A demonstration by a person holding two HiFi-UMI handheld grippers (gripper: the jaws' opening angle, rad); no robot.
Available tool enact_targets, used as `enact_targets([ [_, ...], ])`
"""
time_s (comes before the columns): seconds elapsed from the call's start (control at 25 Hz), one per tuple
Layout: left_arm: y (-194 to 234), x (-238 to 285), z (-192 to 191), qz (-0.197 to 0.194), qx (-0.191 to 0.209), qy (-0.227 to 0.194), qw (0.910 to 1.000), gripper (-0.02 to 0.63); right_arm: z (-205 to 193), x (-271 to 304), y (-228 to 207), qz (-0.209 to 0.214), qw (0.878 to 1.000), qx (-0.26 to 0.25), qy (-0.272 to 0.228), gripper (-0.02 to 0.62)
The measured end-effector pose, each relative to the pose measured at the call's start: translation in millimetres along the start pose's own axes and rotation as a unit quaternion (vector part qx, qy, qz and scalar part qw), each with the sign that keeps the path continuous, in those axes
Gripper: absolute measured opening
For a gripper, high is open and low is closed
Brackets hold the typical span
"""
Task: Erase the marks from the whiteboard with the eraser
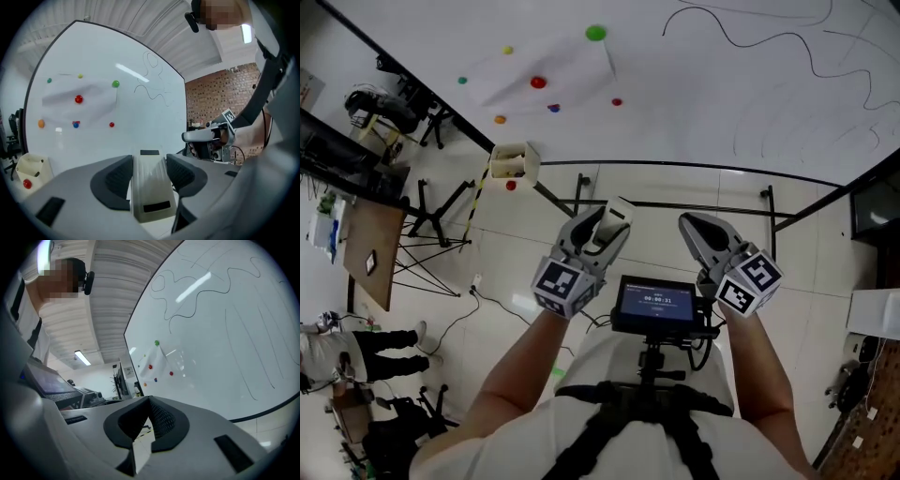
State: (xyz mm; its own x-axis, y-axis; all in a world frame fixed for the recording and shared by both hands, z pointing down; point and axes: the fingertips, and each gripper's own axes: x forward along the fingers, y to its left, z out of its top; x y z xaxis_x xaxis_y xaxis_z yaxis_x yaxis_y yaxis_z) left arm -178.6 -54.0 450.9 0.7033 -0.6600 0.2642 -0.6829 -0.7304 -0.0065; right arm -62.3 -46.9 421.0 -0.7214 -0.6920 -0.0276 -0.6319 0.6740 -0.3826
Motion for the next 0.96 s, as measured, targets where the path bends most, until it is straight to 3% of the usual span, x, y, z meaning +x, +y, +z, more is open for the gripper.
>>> enact_targets([
  [0.16, 12.3, -44.4, -6.9, 0.0, -0.014, -0.016, 0.9998, 0.252, -10.0, 18.9, 48.6, 0.006, 1.0, -0.012, 0.009, 0.018],
  [0.4, 32.4, -90.8, -16.4, -0.001, 0.014, -0.014, 0.9998, 0.252, -15.7, 41.1, 98.8, 0.026, 0.999, -0.021, 0.018, 0.018],
  [0.76, 46.5, -147.9, -30.1, -0.024, 0.004, -0.028, 0.9993, 0.252, -37.6, 66.7, 150.1, 0.03, 0.999, -0.02, 0.034, 0.019],
  [0.96, 53.2, -170.3, -33.4, -0.022, 0.018, -0.041, 0.9988, 0.252, -56.8, 79.5, 170.8, 0.028, 0.999, -0.01, 0.043, 0.019],
])
